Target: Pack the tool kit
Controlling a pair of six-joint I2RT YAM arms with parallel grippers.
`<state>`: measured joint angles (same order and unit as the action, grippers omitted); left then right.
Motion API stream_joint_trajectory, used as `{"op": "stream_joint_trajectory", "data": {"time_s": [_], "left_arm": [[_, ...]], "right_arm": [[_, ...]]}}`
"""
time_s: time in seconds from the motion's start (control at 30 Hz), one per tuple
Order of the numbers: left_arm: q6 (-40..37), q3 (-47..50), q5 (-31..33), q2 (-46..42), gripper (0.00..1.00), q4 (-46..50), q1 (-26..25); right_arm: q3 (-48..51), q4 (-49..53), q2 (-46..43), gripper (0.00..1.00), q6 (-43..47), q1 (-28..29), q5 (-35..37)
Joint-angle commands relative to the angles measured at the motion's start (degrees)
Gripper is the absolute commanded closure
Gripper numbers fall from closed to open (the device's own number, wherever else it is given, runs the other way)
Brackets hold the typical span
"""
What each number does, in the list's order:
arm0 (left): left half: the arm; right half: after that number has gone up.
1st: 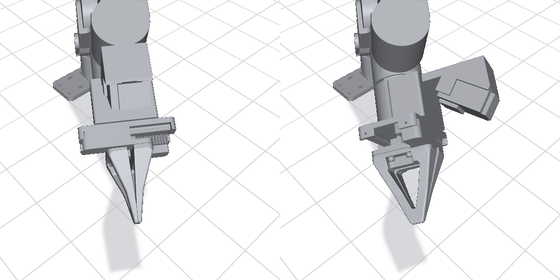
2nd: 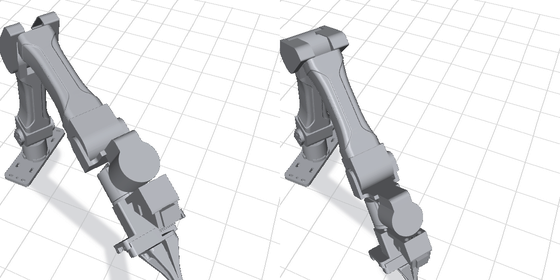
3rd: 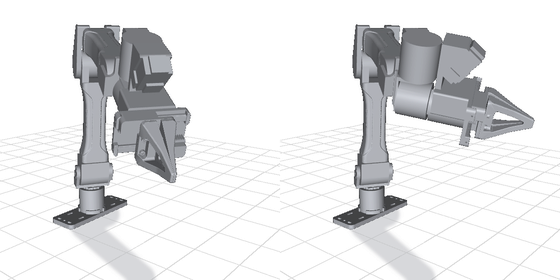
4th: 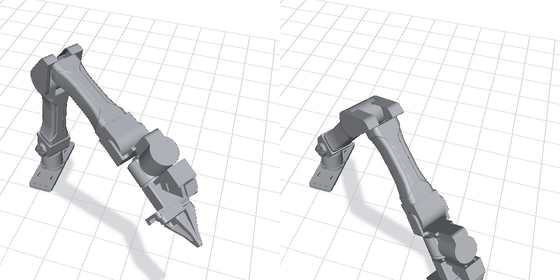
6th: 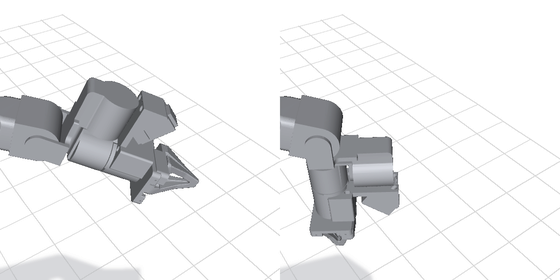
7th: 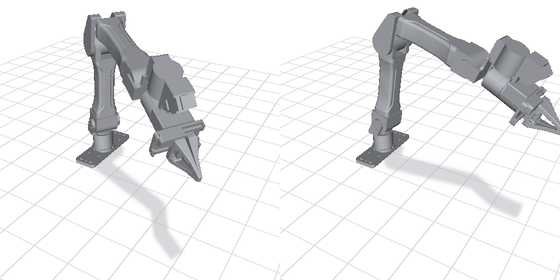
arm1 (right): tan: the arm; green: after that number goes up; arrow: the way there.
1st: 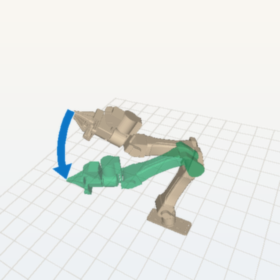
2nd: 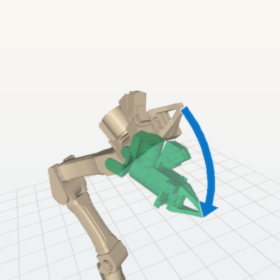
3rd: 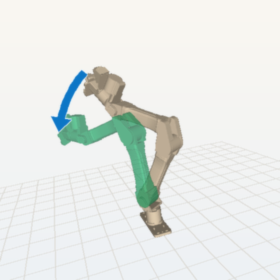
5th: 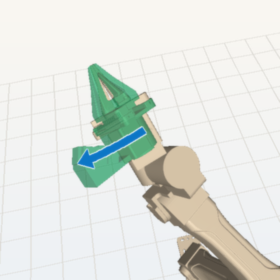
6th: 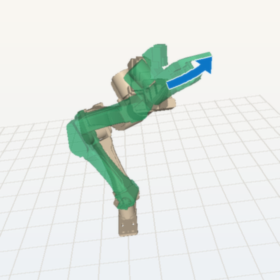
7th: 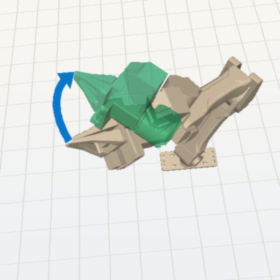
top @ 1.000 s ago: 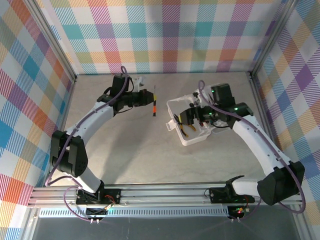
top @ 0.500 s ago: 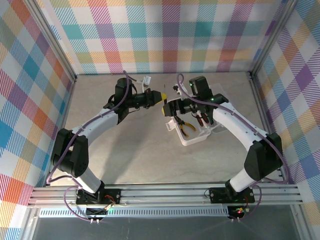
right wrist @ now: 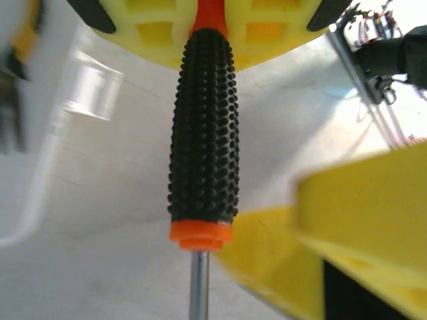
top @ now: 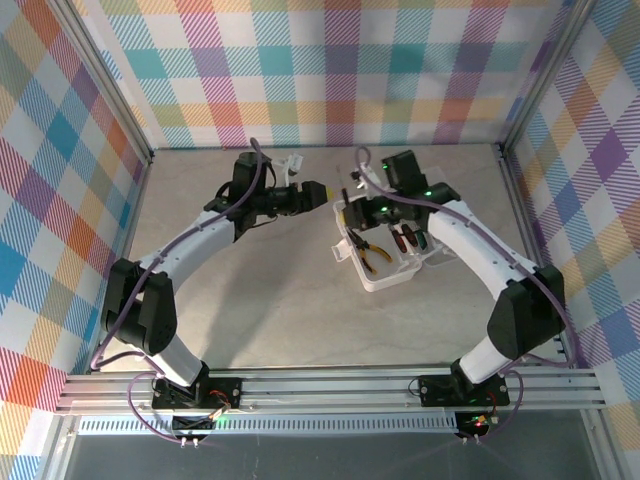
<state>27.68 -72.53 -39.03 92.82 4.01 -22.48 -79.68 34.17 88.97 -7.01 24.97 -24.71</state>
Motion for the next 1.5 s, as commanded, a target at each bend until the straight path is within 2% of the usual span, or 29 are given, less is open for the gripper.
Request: {"op": "stream_joint_trajectory", "data": {"time_s": [0.0, 0.1, 0.2, 0.27, 0.57, 0.87, 1.17, 1.4, 1.47], "left_arm": [[-13.1, -2.9, 12.9, -0.4, 0.0, 20.4, 3.8], [-14.7, -2.4, 18.0, -0.4, 0.0, 23.7, 6.8], [-16.6, -1.8, 24.1, -0.3, 0.0, 26.4, 7.6], [-16.8, -1.3, 24.8, -0.1, 0.0, 26.4, 7.7], [-16.2, -0.8, 21.0, 2.4, 0.0, 24.9, 7.8], [-15.7, 0.0, 18.2, 3.7, 0.0, 23.6, 7.7], [-15.6, -0.5, 17.3, 3.9, 0.0, 23.1, 7.7], [-15.6, -0.9, 15.9, 4.3, 0.0, 22.8, 7.7], [-15.6, -0.9, 15.8, 4.3, 0.0, 22.8, 7.7]], "right_arm": [[-3.1, 9.9, -5.3, 1.0, 5.2, -7.7, 7.2], [-3.9, 16.1, -7.0, 1.0, 8.3, -14.3, 17.6], [-3.8, 18.9, -6.4, 1.0, 11.9, -18.3, 31.9], [-4.1, 19.6, -3.9, 1.0, 14.8, -19.7, 38.6], [-7.3, 19.4, 8.2, 1.0, 20.6, -20.3, 52.7], [-7.1, 17.8, 10.2, 0.99, 23.1, -20.3, 56.4], [-7.3, 18.5, 9.8, 0.72, 21.8, -20.1, 54.5], [-8.4, 20.0, 8.8, 0.65, 19.8, -20.1, 53.0], [-8.4, 19.8, 6.9, 0.63, 18.8, -20.1, 50.7]]}}
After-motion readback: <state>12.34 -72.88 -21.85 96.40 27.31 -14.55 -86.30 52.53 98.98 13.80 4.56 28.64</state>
